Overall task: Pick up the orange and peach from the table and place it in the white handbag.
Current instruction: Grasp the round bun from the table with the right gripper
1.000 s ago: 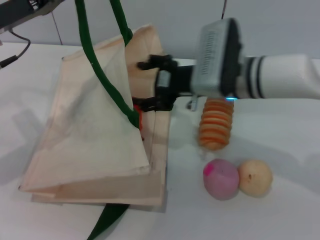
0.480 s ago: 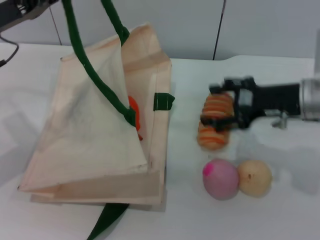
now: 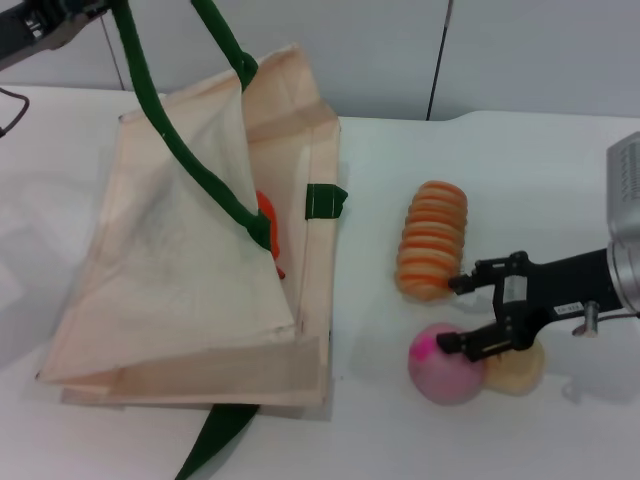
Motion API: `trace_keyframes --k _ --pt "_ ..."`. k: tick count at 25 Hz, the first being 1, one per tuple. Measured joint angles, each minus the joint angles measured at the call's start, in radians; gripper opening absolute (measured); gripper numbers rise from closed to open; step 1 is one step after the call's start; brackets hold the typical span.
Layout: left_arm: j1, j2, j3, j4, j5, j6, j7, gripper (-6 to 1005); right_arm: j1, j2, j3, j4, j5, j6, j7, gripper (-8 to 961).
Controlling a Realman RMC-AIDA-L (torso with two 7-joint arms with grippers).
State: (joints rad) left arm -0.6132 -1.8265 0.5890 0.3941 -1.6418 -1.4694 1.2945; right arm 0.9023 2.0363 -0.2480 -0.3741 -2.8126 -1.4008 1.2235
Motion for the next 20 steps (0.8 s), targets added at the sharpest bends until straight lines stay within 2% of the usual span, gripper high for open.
trace_keyframes --k 8,16,20 --pt "-0.001 0.004 0.0 -0.005 0.0 0.003 0.0 113 0.013 -0.001 -0.082 0.026 -0.02 0.01 0.075 870" --pt "0.009 0.011 0.0 -0.006 0.0 0.006 0.0 114 0.015 -0.003 -0.108 -0.019 -0.019 -0.169 0.094 869" --pt "0.01 0.011 0.0 -0.006 -0.005 0.006 -0.001 114 0.01 -0.002 -0.136 -0.03 -0.025 -0.177 0.118 868"
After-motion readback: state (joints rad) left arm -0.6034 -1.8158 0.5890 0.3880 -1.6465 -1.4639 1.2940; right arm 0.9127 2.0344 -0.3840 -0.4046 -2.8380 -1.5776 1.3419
